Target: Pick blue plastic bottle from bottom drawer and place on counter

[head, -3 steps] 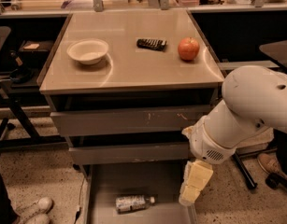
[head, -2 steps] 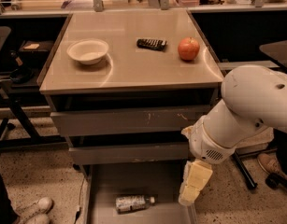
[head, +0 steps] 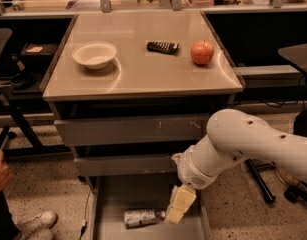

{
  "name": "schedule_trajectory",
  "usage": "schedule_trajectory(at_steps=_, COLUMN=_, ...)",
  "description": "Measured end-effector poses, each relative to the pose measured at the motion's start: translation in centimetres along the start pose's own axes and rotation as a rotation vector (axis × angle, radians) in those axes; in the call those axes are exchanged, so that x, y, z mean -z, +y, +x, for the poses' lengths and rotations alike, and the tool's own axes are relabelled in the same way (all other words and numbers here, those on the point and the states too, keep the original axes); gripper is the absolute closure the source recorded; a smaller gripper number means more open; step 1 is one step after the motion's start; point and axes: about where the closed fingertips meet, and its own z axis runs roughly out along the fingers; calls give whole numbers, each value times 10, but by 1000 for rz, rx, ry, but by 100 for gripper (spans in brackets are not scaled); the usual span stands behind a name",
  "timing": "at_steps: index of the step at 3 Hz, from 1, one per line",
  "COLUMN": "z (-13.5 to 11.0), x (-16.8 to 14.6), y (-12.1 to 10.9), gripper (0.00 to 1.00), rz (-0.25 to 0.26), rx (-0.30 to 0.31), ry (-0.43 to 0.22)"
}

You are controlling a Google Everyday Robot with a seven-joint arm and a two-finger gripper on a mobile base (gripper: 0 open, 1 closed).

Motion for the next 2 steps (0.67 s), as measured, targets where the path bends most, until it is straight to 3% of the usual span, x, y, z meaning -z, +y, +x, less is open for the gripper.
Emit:
schedule_trajectory(at_steps=1, z=-4, x=-89, y=-46, gripper=0, rz=24, rx=-17, ry=-42)
schedule_trajectory(at_steps=2, z=-6, x=-91, y=-48, gripper=0, rz=32, rx=-18, ry=-48)
